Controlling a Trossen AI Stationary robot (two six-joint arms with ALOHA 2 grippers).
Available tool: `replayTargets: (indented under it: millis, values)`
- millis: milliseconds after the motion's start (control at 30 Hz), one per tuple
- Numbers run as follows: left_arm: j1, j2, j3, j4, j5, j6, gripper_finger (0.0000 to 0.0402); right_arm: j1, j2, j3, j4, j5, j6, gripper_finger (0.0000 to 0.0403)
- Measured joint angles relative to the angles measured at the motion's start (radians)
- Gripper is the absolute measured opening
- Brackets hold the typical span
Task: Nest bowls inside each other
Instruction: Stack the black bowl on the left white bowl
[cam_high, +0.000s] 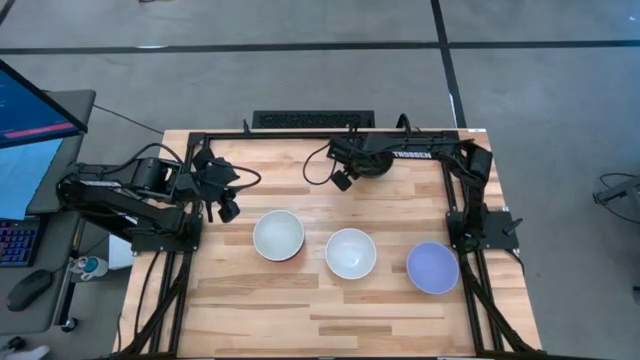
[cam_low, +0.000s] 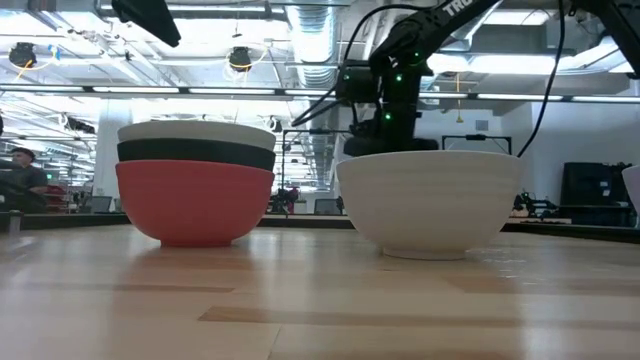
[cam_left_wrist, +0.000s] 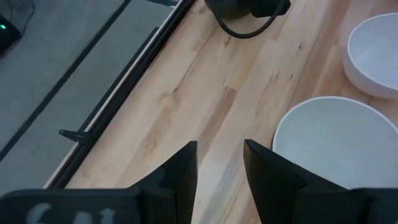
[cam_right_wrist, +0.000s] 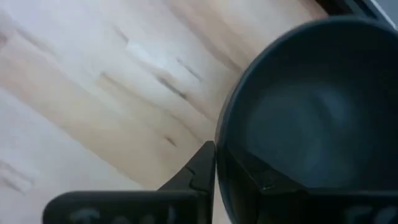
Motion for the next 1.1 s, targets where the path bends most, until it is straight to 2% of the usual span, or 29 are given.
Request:
replayTargets:
  millis: [267, 600, 800, 1100]
  values:
    - [0.000, 0.000, 0.000, 0.000, 0.002, 0.058, 0.0122, -0.003, 0.000, -0.001, -0.033, -0.052, 0.025, 0.0059]
    - [0.000, 0.000, 0.000, -0.046, -0.001, 0.096, 0.0122, 0.013, 0.000, -0.001, -0.032, -0.062, 0.050, 0.0059]
    - [0.000, 0.000, 0.000, -0.066, -0.020, 0.097, 0.0122, 0.013, 0.000, -0.001, -0.030, -0.083, 0.051, 0.0014]
    - [0.000, -0.030, 0.000, -0.105, -0.024, 0.083, 0.0122, 0.076, -0.001, 0.051, -0.150, -0.101, 0.054, 0.0010]
